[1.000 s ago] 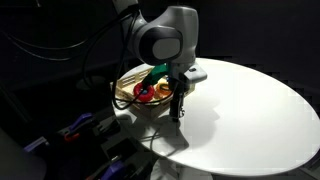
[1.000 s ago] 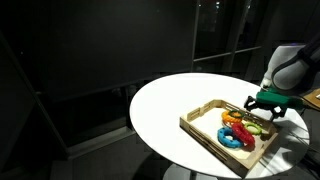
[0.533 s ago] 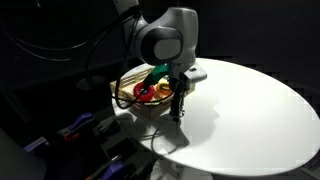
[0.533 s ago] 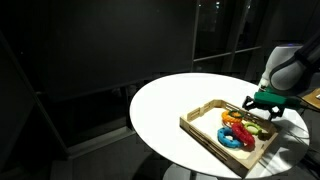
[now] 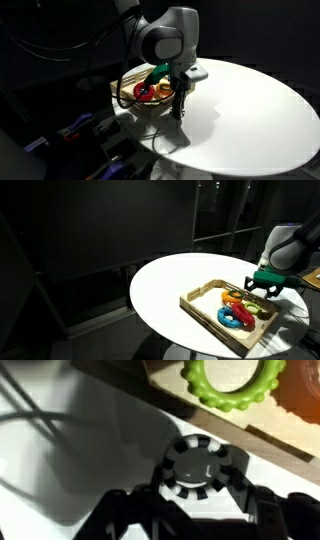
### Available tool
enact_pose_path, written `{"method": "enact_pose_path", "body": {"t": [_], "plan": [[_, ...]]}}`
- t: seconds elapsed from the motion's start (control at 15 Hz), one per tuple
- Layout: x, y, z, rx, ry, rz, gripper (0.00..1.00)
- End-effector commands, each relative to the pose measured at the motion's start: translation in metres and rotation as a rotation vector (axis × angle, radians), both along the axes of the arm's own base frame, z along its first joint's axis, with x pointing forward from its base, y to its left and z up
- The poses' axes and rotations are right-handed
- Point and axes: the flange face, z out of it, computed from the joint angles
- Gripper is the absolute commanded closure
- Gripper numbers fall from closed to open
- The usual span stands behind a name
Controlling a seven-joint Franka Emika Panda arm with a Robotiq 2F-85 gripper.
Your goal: Put the black and white ring in the box.
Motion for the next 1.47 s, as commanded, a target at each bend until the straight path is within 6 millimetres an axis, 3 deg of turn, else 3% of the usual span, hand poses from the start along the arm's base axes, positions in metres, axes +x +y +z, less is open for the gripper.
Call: {"method": "enact_pose_path", "body": {"t": [0.0, 0.33, 0.6, 1.07, 1.4], "plan": [[0.008, -0.010, 0.015, 0.001, -0.026, -0.037, 0.58], [0.016, -0.032, 0.039, 0.006, -0.059, -0.075, 0.59], [0.020, -0.033, 0.070, 0.021, -0.083, -0.080, 0.59], [0.018, -0.002, 0.117, 0.078, -0.074, -0.025, 0.59], [0.016, 0.028, 0.126, 0.087, -0.064, 0.031, 0.59]]}}
